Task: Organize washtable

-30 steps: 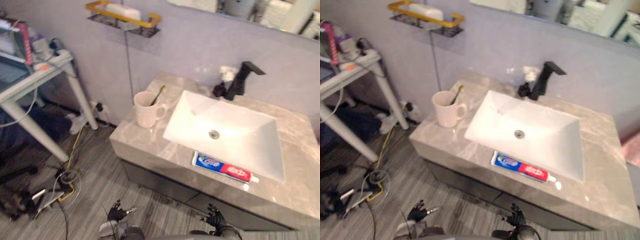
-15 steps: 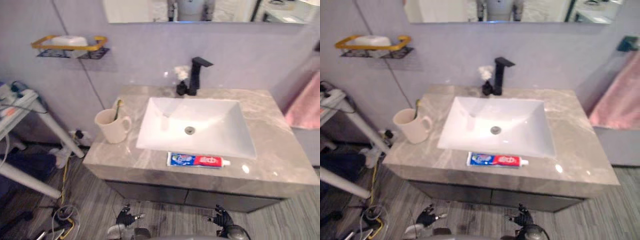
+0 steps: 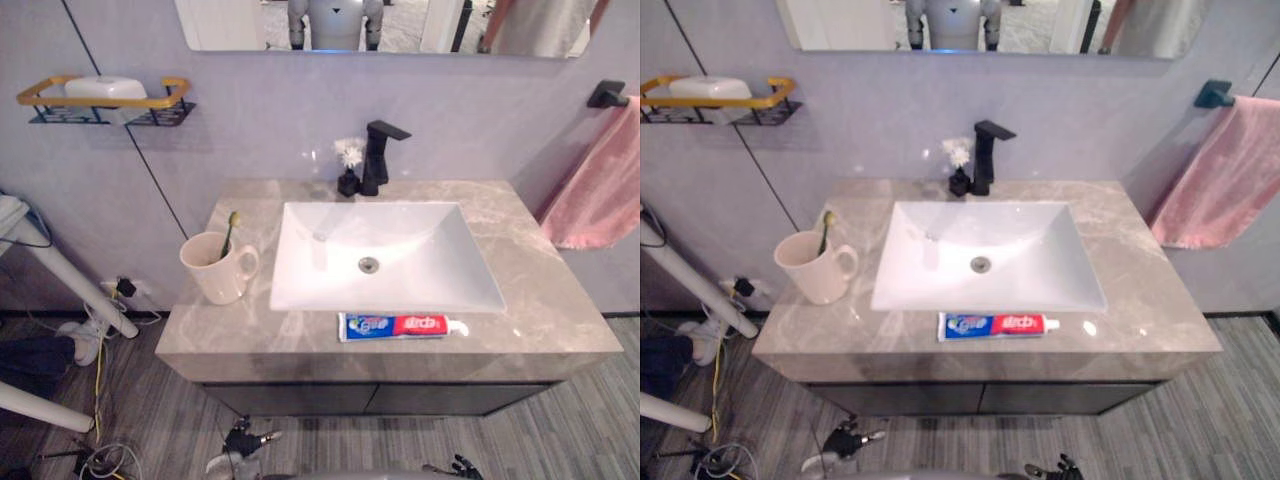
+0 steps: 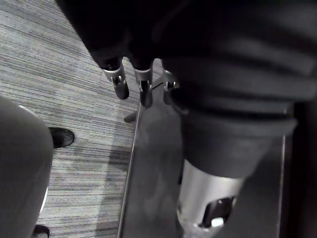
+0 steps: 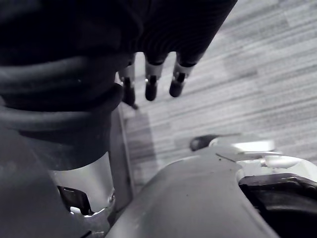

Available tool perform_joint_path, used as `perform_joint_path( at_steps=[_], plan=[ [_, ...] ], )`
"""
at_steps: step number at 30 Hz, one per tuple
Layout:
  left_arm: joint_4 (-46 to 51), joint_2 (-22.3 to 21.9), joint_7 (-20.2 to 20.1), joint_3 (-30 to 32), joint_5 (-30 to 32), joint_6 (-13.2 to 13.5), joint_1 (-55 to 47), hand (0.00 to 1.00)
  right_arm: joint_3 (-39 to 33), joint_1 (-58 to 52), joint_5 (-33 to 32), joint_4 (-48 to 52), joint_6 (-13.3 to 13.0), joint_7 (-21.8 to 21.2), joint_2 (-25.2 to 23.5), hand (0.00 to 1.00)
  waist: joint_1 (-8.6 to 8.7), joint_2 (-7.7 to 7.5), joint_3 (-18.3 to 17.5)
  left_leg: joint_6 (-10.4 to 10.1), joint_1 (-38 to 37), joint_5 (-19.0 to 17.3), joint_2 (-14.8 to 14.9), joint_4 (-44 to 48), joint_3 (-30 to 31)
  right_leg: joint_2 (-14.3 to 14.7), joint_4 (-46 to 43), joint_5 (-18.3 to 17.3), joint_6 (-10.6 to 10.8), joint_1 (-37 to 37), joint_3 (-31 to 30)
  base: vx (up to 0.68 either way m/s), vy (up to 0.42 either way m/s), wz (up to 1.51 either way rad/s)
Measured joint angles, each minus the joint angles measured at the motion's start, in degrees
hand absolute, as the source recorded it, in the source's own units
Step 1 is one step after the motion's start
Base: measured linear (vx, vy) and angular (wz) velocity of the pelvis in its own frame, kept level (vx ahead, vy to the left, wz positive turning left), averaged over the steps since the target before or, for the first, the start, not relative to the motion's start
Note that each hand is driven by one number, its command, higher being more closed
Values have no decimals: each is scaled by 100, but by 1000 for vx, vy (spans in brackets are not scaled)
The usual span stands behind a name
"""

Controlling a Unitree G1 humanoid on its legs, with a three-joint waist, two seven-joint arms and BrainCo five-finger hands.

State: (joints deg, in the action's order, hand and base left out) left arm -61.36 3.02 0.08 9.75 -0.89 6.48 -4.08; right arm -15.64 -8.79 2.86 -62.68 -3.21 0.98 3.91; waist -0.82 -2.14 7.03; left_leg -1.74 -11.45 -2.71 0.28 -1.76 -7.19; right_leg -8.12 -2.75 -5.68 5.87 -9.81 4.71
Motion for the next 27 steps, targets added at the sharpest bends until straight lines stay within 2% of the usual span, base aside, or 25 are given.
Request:
perform_joint_path(
  at_steps=[7,15,17,19,22,25,27],
  plan=[
    [-2,-3,2,-14,1,4,-1,0,1,-2,-108,1,-15,0,4,0,-5,1,-28,12,123,8,-6,-9,24,-10,-5,-4,5,126,20,0,0,2],
    [-100,83,56,-336,2,20,80,0,-193,-47,-980,122,-90,27,9,0,18,30,-57,27,356,37,-17,-98,23,-8,108,38,44,337,33,36,-10,0],
    [-103,93,125,-334,6,23,77,0,-710,-61,-1177,507,-108,41,161,0,43,36,-76,31,361,25,-20,-139,-92,-8,120,47,53,410,-65,53,5,-22],
    [-106,147,123,-331,14,22,32,0,-1173,-101,-1182,986,-137,57,391,0,170,10,-94,32,356,-8,-24,-138,-131,-10,142,48,54,412,-101,59,6,-16],
    [-95,214,123,-262,17,28,-28,0,-1719,-303,-1177,2073,-187,143,967,0,225,1,-138,45,362,-63,-18,-117,-296,-4,119,52,62,515,-274,28,7,-27],
    [33,234,123,-224,16,49,-174,0,-2182,-602,-1108,3511,-306,198,1555,0,352,-22,-167,34,384,-205,-2,49,-424,-1,88,53,63,553,-412,11,3,-24],
    [96,225,120,-155,18,49,-262,0,-2489,-856,-992,4241,-314,218,1632,0,382,-72,-263,37,423,-236,11,81,-437,7,87,53,63,599,-450,-1,-14,-13]
  ],
)
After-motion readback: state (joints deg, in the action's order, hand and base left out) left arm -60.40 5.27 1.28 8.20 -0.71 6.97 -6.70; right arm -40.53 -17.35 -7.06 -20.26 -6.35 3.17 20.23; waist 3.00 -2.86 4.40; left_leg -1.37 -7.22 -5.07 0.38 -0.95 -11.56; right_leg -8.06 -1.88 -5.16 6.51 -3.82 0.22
